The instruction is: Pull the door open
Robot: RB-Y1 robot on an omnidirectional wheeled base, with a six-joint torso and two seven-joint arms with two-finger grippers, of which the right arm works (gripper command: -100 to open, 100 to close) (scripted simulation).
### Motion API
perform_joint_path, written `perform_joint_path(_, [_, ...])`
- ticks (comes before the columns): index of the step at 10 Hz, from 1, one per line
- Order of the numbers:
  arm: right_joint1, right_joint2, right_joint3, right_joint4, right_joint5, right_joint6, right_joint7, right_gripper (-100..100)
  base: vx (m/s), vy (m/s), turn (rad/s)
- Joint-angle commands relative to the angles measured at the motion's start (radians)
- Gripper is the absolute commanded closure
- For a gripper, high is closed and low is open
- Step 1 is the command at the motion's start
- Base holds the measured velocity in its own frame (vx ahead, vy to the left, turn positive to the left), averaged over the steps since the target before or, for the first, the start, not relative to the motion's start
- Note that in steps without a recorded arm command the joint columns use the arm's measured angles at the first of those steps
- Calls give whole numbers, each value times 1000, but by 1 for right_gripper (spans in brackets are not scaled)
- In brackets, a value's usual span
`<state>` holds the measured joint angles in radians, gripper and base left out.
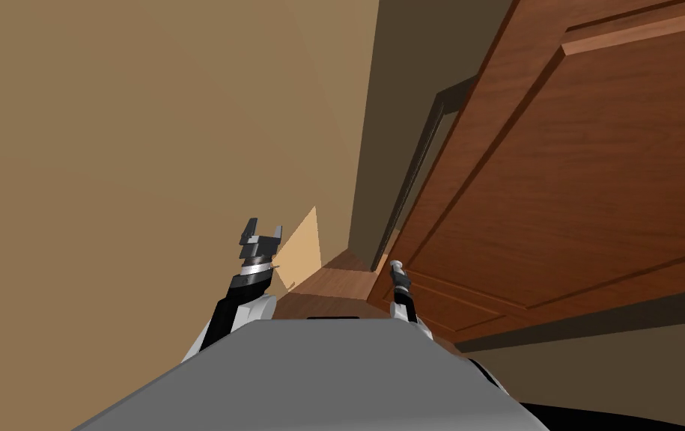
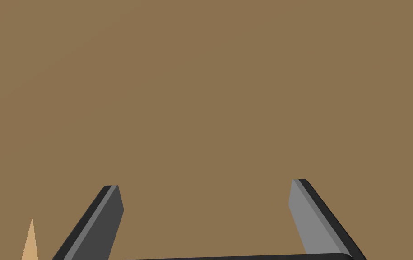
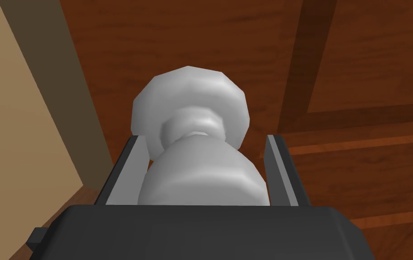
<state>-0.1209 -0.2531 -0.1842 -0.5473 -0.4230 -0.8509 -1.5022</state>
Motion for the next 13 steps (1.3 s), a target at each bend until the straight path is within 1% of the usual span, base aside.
perform_joint_path(1, [8, -4, 25, -6, 15, 1, -24, 100, -210, -61, 131])
perform_joint_path(6, [23, -23, 99, -17, 61, -2, -95, 100, -191, -87, 147])
perform_joint_path(9, [30, -32, 135, -22, 83, -4, -129, 100, -218, -41, 120])
perform_joint_path(10, [32, -34, 144, -23, 89, -4, -138, 100, -208, -28, 79])
perform_joint_path(11, [23, -35, 136, -13, 85, -12, -131, 100, -90, -15, 25])
perform_joint_path(12, [30, -40, 154, -14, 97, -16, -149, 100, -124, 9, 51])
perform_joint_path(13, [32, -42, 159, -15, 100, -17, -154, 100, -181, -24, 52])
